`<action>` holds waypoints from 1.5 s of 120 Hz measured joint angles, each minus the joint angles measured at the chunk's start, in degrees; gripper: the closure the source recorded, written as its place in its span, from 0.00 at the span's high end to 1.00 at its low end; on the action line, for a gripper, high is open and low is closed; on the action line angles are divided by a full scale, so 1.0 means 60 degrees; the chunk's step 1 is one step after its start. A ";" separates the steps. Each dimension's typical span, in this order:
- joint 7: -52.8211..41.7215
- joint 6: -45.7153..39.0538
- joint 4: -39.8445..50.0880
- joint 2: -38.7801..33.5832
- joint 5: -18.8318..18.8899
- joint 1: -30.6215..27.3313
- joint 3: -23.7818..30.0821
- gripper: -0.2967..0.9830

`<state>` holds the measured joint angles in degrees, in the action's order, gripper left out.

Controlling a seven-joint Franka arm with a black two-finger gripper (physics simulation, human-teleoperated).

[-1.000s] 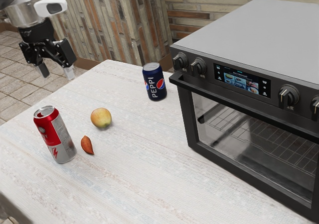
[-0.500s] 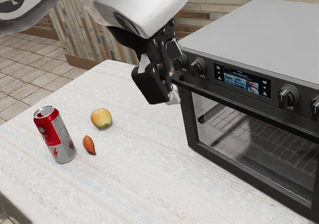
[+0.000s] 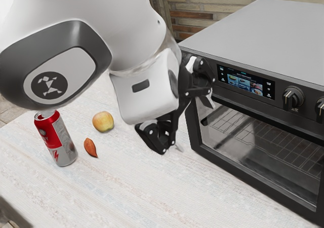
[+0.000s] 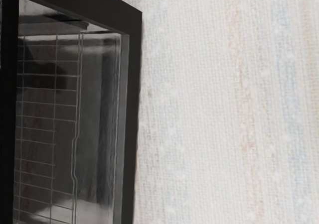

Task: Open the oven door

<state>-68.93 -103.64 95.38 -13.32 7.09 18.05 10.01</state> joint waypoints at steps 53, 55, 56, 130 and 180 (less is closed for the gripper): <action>-0.2445 -0.0891 -0.1092 0.1572 -0.0260 -0.0140 -0.0759 0.75; -0.2507 -0.0899 -0.1140 0.1623 -0.0259 -0.0138 -0.0773 0.75; -0.2538 -0.0903 -0.1159 0.1644 -0.0259 -0.0129 -0.0788 0.75; -0.3969 -0.1038 -0.1366 0.2466 -0.0403 -0.0501 -0.0989 0.75; -0.4420 -0.1047 -0.1844 0.3026 -0.0627 -0.0582 -0.0979 0.75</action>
<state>-95.45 -109.93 84.31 4.84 3.33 14.56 4.13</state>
